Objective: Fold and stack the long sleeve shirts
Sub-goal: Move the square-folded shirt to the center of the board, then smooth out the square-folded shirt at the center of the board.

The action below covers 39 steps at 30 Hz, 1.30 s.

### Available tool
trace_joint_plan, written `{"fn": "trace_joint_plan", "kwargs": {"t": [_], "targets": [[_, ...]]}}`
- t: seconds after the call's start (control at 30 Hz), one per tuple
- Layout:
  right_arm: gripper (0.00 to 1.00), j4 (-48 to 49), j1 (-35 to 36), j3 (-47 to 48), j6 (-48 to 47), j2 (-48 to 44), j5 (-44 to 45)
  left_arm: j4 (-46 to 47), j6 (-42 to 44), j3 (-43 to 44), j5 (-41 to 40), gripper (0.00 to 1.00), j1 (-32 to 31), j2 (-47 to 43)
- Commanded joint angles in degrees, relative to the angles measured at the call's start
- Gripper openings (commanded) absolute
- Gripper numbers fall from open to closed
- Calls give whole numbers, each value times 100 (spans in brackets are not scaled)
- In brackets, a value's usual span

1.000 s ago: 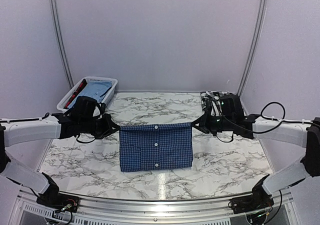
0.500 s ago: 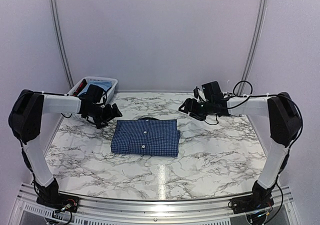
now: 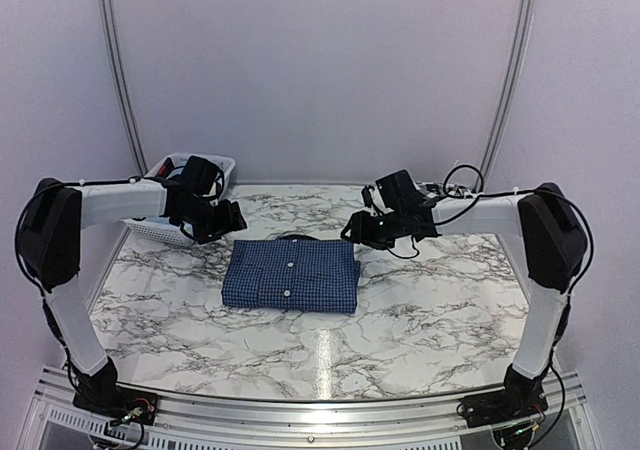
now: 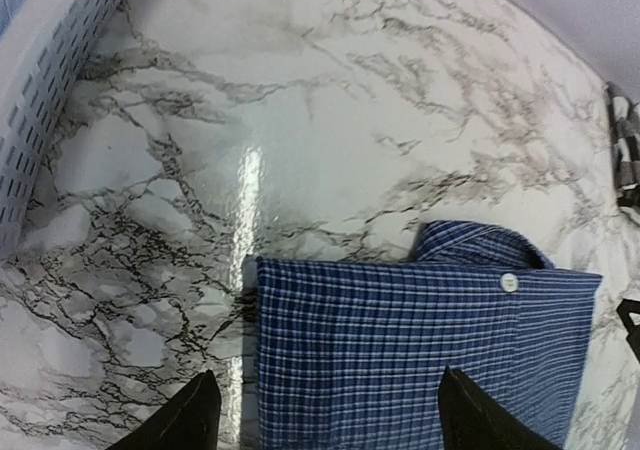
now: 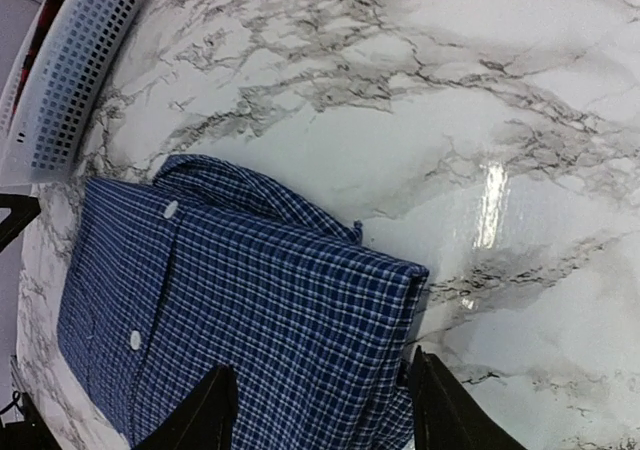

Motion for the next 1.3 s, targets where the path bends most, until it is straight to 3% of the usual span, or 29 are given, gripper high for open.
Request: {"fn": "trace_joint_plan", "kwargs": {"t": [0.0, 0.2, 0.47, 0.7, 0.83, 1.0, 1.27], "targets": [[55, -193, 129, 26, -171, 303, 222, -379, 174, -109, -429, 77, -378, 308], [55, -18, 359, -449, -114, 313, 267, 177, -415, -953, -795, 79, -827, 51], [44, 232, 573, -1238, -88, -144, 105, 723, -1336, -1923, -943, 78, -1436, -728], [45, 219, 752, -2356, -127, -1250, 46, 871, -2207, -2605, -1280, 78, -2405, -1625], [50, -24, 701, -2488, -331, -1641, 320, 984, -2593, -2853, -1415, 78, -2830, -1977], [56, -93, 344, -2135, -502, -1514, 312, 89, -2271, -2442, -2080, 78, -2537, -2053], [49, 225, 18, -1484, -590, -765, 167, 226, -870, -1737, -1072, 76, -1426, -1131]]}}
